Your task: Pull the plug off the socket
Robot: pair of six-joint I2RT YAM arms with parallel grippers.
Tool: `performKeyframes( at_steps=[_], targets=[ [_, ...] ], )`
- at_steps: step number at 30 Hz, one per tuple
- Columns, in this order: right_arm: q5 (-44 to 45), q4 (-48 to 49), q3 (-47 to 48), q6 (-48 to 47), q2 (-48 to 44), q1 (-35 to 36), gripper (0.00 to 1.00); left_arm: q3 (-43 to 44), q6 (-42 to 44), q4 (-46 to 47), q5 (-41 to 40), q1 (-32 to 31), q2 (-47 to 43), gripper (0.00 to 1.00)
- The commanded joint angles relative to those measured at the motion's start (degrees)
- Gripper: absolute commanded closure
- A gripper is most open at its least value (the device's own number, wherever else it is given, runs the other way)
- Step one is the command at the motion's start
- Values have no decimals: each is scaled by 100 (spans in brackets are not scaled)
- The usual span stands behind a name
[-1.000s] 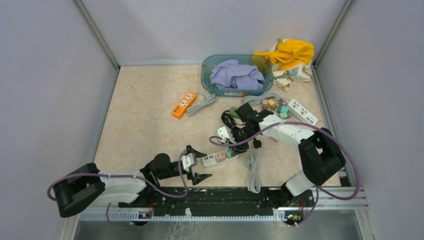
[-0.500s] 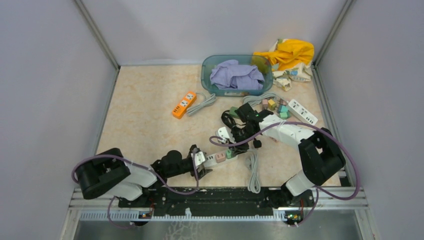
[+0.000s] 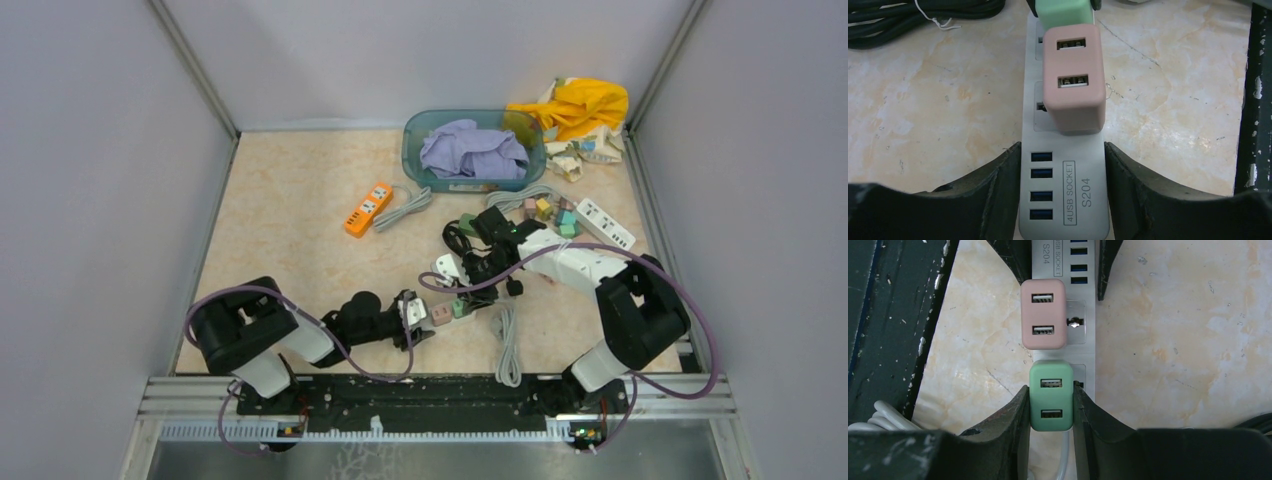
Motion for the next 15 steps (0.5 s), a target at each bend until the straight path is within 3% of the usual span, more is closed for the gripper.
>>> performKeyframes(
  at_steps=[1,3,7,8,11,15],
  targets=[
    [-412,-45,236,-90,-7,-29,94,107,-61,292,232,46,192,39],
    [-429,15,208,-90,-26,-29,94,78,-120,314,241,56,198,47],
    [-457,221,57,-123,-121,-25,94,15,-256,284,202,66,137,85],
    [-457,279,9,-156,-146,-28,94,7,-317,255,171,74,103,90],
    [-457,393,-96,-292,-206,-29,94,-11,-420,141,203,76,38,98],
    [-311,427,-297,-830,-221,-27,93,-23,-577,74,231,76,12,99]
  ],
)
